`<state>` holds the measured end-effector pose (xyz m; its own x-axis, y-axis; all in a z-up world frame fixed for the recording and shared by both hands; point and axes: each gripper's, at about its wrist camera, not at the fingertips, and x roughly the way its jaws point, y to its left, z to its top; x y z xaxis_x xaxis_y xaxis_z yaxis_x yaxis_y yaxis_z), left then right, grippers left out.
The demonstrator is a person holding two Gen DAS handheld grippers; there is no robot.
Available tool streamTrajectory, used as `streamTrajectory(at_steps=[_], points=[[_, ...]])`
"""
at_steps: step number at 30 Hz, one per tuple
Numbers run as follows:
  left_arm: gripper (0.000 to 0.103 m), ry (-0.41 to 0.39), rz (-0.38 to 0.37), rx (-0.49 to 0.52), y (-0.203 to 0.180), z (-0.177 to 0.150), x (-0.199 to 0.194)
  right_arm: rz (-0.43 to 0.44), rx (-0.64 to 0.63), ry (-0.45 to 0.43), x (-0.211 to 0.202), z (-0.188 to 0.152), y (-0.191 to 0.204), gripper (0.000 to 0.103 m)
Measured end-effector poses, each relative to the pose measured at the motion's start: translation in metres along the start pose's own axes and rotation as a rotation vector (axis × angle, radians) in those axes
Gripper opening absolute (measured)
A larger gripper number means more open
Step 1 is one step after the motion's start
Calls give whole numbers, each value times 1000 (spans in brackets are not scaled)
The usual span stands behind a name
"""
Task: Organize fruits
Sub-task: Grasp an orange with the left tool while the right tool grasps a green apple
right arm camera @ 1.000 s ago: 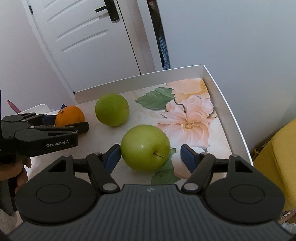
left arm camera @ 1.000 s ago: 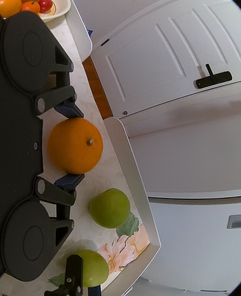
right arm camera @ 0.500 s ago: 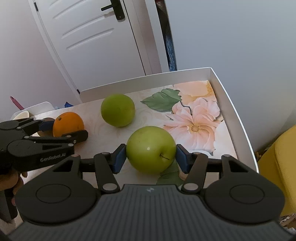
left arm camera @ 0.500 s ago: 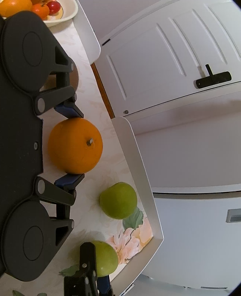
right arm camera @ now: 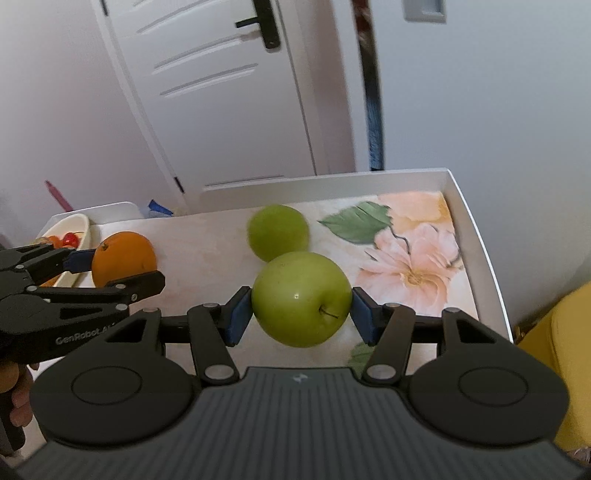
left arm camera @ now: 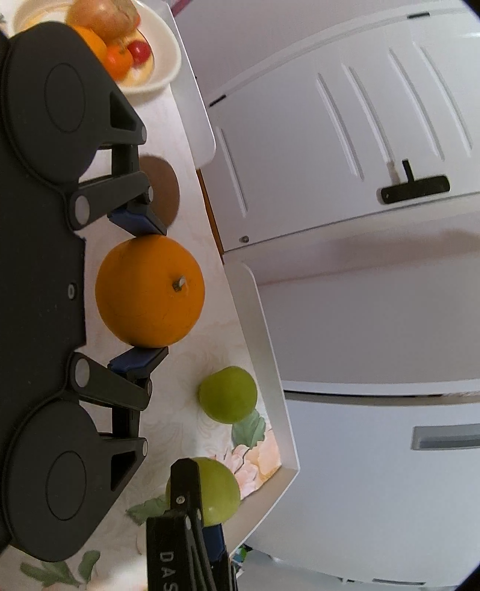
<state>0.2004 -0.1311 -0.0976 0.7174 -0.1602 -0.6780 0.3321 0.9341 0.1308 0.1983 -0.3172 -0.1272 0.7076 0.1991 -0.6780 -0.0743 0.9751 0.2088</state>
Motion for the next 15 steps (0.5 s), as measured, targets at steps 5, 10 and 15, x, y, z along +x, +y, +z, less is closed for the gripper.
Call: streamTrajectory(at_steps=[5,10,15], points=[[66,-11,35,-50,15,-5,-29,38,-53,-15,-11,9,25,72],[66,-26,64,-102,39,-12,-57,73,-101,-30,-21,16,60,72],[66,-38,85,-131,67,-20,-81,107,-131,-35,-27,19,102,72]])
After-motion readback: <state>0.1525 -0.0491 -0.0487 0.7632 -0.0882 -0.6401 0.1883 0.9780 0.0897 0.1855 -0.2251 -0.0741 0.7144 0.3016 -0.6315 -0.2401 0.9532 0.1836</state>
